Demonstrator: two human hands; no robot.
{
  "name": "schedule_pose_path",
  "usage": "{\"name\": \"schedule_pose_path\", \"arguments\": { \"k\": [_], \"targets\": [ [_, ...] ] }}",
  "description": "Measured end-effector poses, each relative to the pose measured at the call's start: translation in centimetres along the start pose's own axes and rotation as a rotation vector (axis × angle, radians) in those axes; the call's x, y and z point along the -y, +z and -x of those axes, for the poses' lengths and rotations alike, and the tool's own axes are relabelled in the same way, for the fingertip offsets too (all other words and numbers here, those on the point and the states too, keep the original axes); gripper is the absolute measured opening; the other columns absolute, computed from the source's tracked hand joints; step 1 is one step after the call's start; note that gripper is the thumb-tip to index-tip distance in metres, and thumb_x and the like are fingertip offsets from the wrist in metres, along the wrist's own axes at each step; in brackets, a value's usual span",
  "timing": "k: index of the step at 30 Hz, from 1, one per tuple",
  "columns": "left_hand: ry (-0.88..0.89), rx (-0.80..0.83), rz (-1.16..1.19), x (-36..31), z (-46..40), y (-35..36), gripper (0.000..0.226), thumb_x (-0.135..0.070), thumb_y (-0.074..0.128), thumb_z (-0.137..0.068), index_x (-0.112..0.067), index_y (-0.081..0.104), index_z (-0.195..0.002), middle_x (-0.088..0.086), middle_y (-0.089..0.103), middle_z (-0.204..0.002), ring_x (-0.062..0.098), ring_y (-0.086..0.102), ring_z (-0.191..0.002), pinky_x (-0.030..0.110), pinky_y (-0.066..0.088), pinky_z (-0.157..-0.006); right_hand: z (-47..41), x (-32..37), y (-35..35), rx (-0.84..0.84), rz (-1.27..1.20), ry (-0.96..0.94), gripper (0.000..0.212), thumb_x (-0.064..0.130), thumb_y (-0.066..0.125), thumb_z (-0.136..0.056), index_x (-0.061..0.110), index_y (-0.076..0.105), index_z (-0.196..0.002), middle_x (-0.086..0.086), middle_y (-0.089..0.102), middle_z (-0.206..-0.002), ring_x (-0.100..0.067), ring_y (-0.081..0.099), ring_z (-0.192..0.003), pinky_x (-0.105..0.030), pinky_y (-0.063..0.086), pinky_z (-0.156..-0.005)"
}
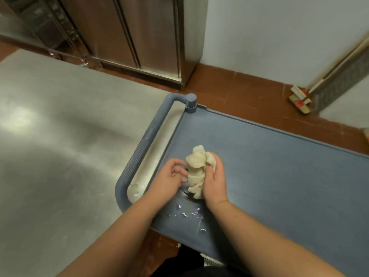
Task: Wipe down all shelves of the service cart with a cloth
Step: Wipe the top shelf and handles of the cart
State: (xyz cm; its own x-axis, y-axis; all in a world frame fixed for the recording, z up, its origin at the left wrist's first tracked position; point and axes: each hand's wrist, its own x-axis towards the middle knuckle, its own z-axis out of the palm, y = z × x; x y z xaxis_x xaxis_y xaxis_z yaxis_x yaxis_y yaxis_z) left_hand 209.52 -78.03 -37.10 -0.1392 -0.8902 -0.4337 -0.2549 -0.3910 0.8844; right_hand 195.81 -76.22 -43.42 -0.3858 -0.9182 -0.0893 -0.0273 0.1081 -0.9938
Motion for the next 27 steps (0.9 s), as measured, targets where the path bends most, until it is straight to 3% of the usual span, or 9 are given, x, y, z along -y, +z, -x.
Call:
{"name": "schedule_pose_path", "arguments": {
  "k": [8,12,18,23,27],
  "targets": [
    [0.054,0.196,-0.099,-2.2,-0.4,14.2,0.043,0.016,0.035,-0.083,-0.018,0.054,-0.100,0.005,0.062,-0.084,0.004,0.059,-0.058,0.029,0.046,-0.067,0.5,-0.1,-16.5,-0.199,-0.012,-0.013,0.037,0.025,0.041,-0.097,0.014,0.053,-0.130,0.015,0.060,-0.124,0.006,0.057,-0.113,-0.013,0.040,-0.098],
    [0.078,0.344,-0.171,-2.7,0.8,23.3,0.044,0.012,0.035,-0.084,-0.024,0.054,-0.100,0.006,0.064,-0.087,0.009,0.061,-0.064,0.032,0.047,-0.070,2.5,-0.8,-26.0,-0.335,0.004,-0.010,0.047,0.037,0.042,-0.095,0.009,0.053,-0.131,0.004,0.062,-0.127,-0.008,0.058,-0.118,-0.022,0.043,-0.102],
    [0.102,0.552,-0.256,-2.7,4.1,35.8,0.043,0.010,0.035,-0.081,-0.023,0.053,-0.102,0.002,0.064,-0.086,0.013,0.061,-0.068,0.027,0.042,-0.064,7.1,-2.3,-37.9,-0.524,-0.002,0.025,0.041,0.023,0.041,-0.099,0.007,0.053,-0.134,-0.007,0.060,-0.134,-0.017,0.056,-0.126,-0.031,0.042,-0.110],
    [0.123,0.672,-0.308,-3.2,7.1,44.1,0.044,0.014,0.033,-0.082,-0.019,0.052,-0.104,0.004,0.062,-0.087,0.016,0.061,-0.071,0.026,0.043,-0.065,10.4,-2.9,-45.6,-0.618,0.030,0.067,0.039,0.017,0.041,-0.102,0.012,0.051,-0.139,-0.003,0.059,-0.137,-0.009,0.054,-0.128,-0.024,0.041,-0.110],
    [0.115,0.743,-0.327,-3.2,9.1,49.0,0.045,0.016,0.032,-0.082,-0.017,0.052,-0.106,0.002,0.061,-0.086,0.015,0.059,-0.071,0.027,0.045,-0.062,12.8,-2.8,-49.9,-0.637,0.220,0.117,0.041,0.011,0.040,-0.104,0.021,0.047,-0.144,0.002,0.053,-0.143,-0.006,0.047,-0.131,-0.015,0.037,-0.110]
  ]
}}
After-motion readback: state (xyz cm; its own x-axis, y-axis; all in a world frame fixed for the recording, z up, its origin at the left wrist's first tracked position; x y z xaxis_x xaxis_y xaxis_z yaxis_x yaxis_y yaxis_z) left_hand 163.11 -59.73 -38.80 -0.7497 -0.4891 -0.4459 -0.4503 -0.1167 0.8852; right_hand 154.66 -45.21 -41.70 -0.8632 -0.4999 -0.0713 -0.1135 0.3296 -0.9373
